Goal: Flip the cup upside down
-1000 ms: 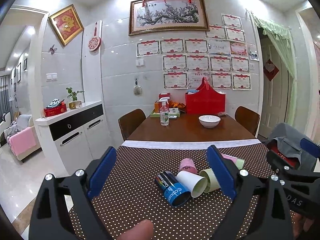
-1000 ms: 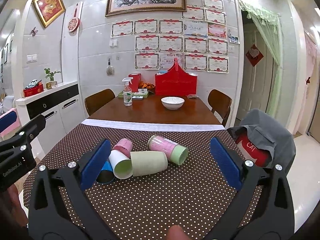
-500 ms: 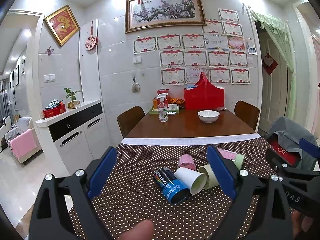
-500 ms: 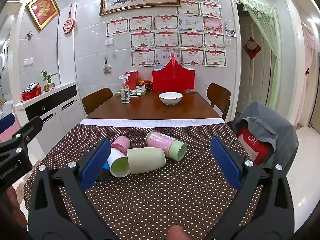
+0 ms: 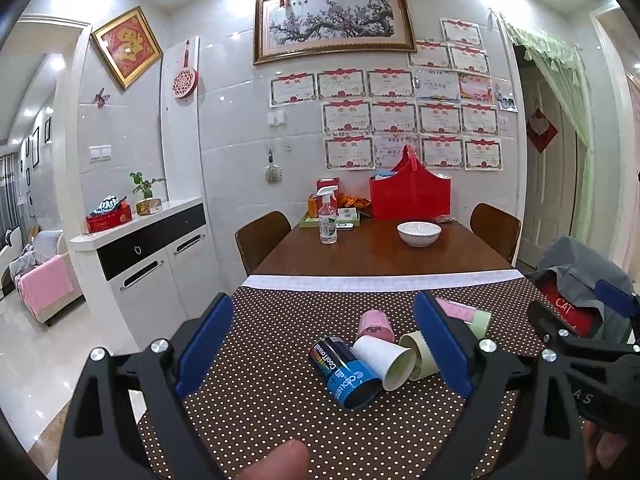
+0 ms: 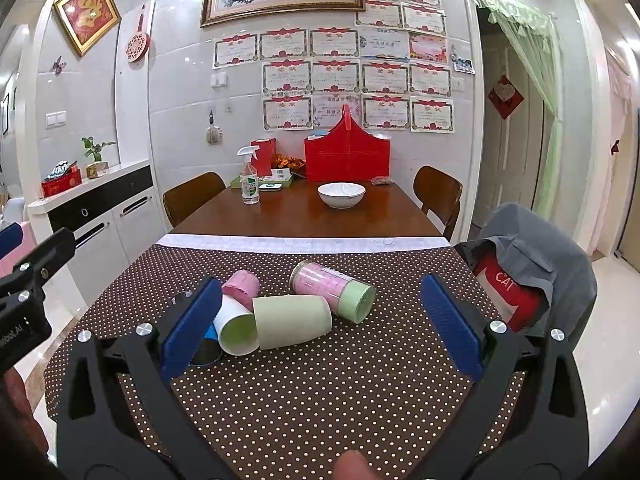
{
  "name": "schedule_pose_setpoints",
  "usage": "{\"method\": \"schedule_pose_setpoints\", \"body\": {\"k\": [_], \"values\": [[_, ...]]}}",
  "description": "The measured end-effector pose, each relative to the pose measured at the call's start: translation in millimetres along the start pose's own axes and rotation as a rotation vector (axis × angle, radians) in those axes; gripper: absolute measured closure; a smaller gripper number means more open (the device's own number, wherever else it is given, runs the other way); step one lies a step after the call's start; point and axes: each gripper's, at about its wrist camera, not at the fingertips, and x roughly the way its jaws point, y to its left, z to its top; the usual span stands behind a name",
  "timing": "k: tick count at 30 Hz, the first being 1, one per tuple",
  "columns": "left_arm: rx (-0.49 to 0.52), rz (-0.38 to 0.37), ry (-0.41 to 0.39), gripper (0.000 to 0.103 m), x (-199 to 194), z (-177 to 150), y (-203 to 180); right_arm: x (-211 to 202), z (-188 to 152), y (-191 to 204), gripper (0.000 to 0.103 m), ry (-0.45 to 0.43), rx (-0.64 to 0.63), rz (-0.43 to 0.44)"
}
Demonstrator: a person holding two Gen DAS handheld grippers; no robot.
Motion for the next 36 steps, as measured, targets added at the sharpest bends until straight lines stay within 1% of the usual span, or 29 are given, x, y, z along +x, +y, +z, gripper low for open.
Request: {"method": "schedule_pose_setpoints", "body": {"k": [5,9,16,22,26,31,36], "values": [[-0.012,-0.002,0.032,0.013,11.6,-0.6,3.7,7.4,0.2,-0.1,0.006,0.010,-0.005,-0.007],[-0.017,-0.010,0.082,0.013,27.8,-3.7,5.5,15.9,-1.6,-0.2,0.006,0.027,-0.012,-0.014],[-0.024,-0.011,0.226,0.013,75.7,-21.9,15.1,43.1,-7.3,-7.7,0.006,0.083,-0.012,-0.032],[-0.058,-0.022,0.386,0.013,132.0,-45.2,25.3,72.2,-14.3,-16.3,0.006,0.136,-0.005,-0.040],[-0.057,-0.042,0.461,0.013,165.7,-55.3,19.8,92.5,-19.9,-20.0,0.006,0.172,-0.003,-0.033],[-0.080,-0.031,0.571,0.013,207.4,-71.0,10.9,115.7,-24.1,-24.5,0.006,0.206,-0.006,-0.022],[-0.109,-0.014,0.649,0.013,240.7,-84.5,7.5,131.9,-30.1,-26.4,0.006,0.239,-0.001,-0.008]]}}
